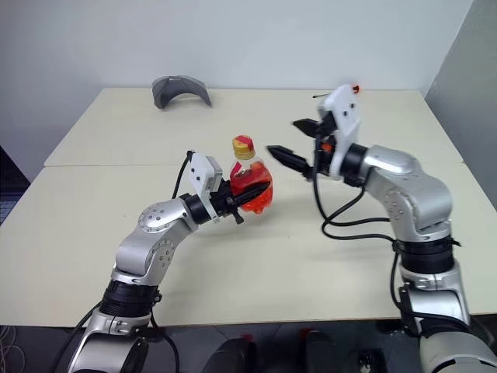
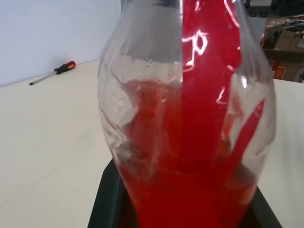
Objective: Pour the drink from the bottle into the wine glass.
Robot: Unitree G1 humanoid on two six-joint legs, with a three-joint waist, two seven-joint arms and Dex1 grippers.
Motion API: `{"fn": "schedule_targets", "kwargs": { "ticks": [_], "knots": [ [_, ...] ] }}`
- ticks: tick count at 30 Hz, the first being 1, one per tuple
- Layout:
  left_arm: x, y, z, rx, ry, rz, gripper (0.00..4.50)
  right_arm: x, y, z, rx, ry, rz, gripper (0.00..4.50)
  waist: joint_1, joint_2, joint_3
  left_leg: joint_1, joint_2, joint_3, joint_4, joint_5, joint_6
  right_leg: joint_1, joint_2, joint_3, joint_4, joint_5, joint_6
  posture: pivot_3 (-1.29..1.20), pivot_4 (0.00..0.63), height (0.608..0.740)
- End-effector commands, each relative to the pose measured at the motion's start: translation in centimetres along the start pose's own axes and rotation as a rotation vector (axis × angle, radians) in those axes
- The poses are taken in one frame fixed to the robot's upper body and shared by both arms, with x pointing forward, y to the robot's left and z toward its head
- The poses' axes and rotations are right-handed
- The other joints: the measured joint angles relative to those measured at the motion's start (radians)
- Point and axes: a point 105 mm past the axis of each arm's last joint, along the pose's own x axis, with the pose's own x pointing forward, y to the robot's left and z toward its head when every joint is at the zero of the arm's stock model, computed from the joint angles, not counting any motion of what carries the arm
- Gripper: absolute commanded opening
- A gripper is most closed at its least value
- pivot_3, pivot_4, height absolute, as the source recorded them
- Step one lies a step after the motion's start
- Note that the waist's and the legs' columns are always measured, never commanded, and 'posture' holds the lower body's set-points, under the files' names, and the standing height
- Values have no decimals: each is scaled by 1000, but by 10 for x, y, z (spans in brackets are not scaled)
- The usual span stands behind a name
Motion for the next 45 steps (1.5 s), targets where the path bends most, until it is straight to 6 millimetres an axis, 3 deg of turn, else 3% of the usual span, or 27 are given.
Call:
{"fn": "schedule_targets", "kwargs": {
  "ticks": [1,4,8,12,21,26,37,40,45],
  "knots": [
    [-2,-3,22,62,-71,-14,990,-6,15,15,-4,-52,103,4427,-4,0,0,0,0,0,0,0,0,0,0,0,0,0,0,0,150,740],
    [-1,-3,22,63,-70,-16,990,-4,40,23,48,-100,235,4427,-6,0,0,0,0,0,-1,0,0,0,0,0,0,0,0,0,150,740],
    [0,-2,23,65,-70,-15,990,4,57,32,61,-139,298,4427,-1,0,0,0,0,0,0,0,0,0,0,0,0,0,0,0,150,740],
    [1,-3,23,66,-72,-21,990,29,59,43,53,-187,267,4427,-3,0,0,0,0,0,0,0,0,0,0,0,0,0,0,0,150,740],
    [1,-4,25,72,-74,-31,990,43,58,34,16,-178,241,4427,-2,0,0,-1,0,0,1,2,-3,0,0,0,0,0,0,0,150,740],
    [1,-4,25,73,-74,-28,990,41,41,30,6,-162,177,4427,-2,0,0,0,0,0,0,2,-3,0,0,0,0,0,0,0,150,740],
    [0,-3,24,65,-74,-15,982,5,11,23,16,-99,64,4427,-1,0,0,-1,0,0,1,0,0,0,0,0,0,0,0,0,150,740],
    [0,-4,22,59,-75,-21,981,-3,18,24,40,-94,100,4427,0,0,0,-1,0,-1,0,0,0,0,0,-1,0,0,0,0,150,740],
    [5,-5,24,60,-81,-32,981,5,46,35,95,-142,246,4427,-6,0,0,-1,0,0,0,0,0,-1,0,0,1,0,0,0,150,740]
  ]
}}
